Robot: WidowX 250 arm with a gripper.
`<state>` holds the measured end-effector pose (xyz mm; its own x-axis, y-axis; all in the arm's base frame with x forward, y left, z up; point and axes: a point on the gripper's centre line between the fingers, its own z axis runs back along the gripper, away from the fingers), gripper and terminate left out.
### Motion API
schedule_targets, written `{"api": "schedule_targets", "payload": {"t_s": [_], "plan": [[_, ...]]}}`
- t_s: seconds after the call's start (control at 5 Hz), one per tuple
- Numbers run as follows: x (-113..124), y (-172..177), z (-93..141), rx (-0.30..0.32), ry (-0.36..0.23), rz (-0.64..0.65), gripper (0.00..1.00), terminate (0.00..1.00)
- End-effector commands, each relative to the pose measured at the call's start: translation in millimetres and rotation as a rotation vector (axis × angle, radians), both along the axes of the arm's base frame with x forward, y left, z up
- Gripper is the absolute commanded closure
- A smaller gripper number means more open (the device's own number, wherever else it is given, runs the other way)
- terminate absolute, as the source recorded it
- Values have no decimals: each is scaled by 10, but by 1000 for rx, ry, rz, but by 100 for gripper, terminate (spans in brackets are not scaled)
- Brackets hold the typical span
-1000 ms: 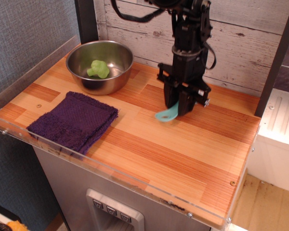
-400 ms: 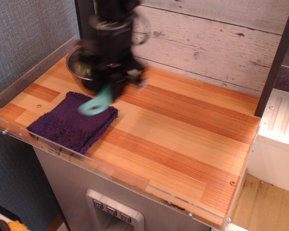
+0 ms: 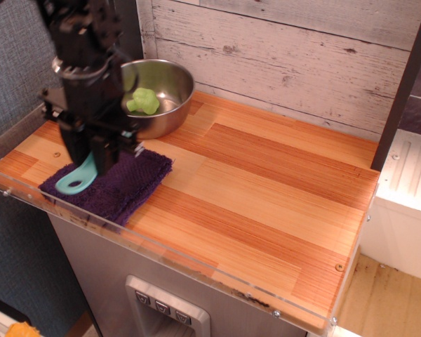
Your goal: Move the blue brush onto the black towel.
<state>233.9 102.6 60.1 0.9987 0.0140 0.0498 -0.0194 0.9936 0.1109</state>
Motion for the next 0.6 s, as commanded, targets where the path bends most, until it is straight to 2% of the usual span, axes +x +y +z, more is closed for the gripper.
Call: {"api": "schedule_targets", "payload": {"t_s": [0.0,0.2,0.4], "plan": [[195,64,-179,-45,-65,-145,100,0],[266,-6,-225,-37,-59,-164,100,0],[280,-70,-183,-33,-64,-129,0,0]]}}
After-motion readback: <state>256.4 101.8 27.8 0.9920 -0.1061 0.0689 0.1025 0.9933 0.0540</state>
